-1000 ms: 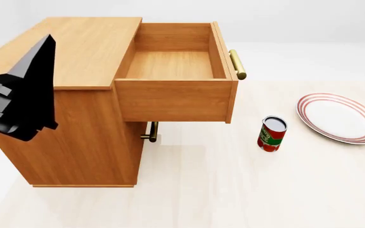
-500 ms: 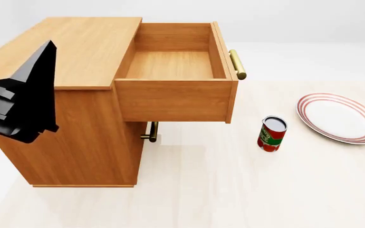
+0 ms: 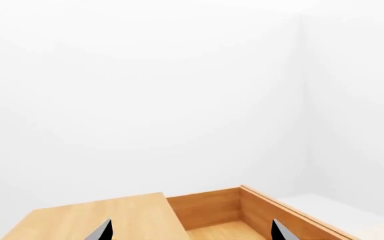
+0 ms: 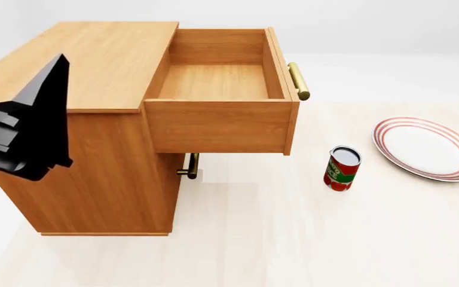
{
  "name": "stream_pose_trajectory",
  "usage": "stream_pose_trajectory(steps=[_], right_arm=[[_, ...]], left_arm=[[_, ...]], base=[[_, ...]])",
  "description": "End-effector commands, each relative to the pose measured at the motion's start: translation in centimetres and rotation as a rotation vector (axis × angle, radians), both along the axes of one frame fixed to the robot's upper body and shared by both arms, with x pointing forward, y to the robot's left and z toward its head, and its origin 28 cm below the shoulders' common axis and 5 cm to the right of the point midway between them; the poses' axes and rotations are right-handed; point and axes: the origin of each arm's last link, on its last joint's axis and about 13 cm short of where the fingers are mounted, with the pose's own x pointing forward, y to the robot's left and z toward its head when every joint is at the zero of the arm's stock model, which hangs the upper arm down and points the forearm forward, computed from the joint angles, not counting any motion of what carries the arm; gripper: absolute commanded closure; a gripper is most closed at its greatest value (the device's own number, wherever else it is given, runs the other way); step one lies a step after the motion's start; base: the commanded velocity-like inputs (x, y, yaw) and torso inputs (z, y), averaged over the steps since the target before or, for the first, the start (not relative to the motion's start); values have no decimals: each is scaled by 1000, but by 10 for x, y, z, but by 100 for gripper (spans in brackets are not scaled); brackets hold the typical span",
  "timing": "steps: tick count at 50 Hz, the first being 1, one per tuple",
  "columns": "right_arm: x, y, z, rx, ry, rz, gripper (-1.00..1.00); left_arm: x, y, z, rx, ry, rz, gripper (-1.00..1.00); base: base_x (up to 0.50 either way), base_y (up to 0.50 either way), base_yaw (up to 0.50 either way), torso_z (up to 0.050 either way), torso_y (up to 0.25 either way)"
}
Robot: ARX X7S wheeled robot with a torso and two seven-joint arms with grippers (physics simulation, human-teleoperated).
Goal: Put the bowl in the top drawer of the cabinet.
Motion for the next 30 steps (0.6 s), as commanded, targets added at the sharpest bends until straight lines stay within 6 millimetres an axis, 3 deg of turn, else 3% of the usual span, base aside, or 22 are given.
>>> stream_pose_trajectory(steps=[1, 7, 15, 23, 30], right_arm=[[-1, 2, 61, -72, -74, 51, 100], [3, 7, 95, -93, -93, 124, 100], [24, 23, 141, -136, -115, 285, 100], [59, 45, 184, -206, -145, 459, 100], [107, 77, 215, -262, -174, 596, 100]], left_arm=[[-3, 1, 0, 1, 0, 7, -100], [-4, 1, 1, 2, -3, 5, -100], [-3, 1, 2, 1, -9, 6, -100], [-3, 1, 0, 5, 4, 8, -100], [-6, 2, -1, 3, 9, 9, -100]], base=[[0, 0, 0, 0, 0], [0, 0, 0, 0, 2], [0, 0, 0, 0, 0], [0, 0, 0, 0, 0], [0, 0, 0, 0, 0]])
